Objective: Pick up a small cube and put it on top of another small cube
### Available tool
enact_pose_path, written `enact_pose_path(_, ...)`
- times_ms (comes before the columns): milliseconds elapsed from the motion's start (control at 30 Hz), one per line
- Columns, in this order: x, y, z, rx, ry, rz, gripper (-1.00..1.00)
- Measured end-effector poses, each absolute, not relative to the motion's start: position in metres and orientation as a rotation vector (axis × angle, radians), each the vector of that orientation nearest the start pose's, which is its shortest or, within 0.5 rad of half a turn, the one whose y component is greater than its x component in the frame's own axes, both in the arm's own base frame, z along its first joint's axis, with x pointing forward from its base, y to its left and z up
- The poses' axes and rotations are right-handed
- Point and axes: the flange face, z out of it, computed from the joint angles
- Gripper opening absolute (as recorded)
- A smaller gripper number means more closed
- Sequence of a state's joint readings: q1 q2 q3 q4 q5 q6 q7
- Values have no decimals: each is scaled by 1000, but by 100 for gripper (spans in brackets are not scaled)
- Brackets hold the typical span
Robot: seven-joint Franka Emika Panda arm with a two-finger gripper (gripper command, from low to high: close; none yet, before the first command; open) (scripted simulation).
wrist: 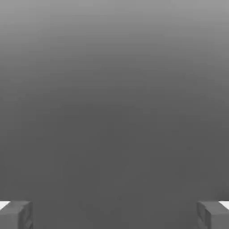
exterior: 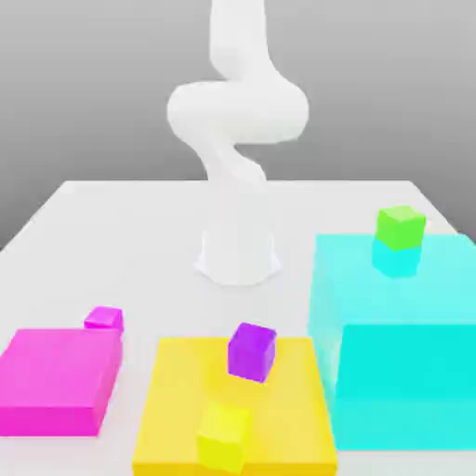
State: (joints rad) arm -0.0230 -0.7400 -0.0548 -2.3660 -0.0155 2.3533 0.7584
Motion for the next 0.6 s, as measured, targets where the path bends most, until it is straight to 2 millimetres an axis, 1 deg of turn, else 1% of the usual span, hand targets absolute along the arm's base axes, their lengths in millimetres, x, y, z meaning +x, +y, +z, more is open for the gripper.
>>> enact_pose_path(67,388,-69,612,-2530,1152,-889,0)
enact_pose_path(133,396,-100,562,-2572,1207,-813,0)
enact_pose_path(200,396,-128,512,-2610,1258,-732,0)
enact_pose_path(300,383,-166,437,-2661,1331,-598,0)
enact_pose_path(367,366,-187,386,-2689,1378,-498,0)
enact_pose_path(433,340,-205,336,-2712,1423,-387,0)
enact_pose_path(500,306,-218,284,-2729,1468,-262,0)
enact_pose_path(600,243,-231,209,-2748,1538,-61,0)
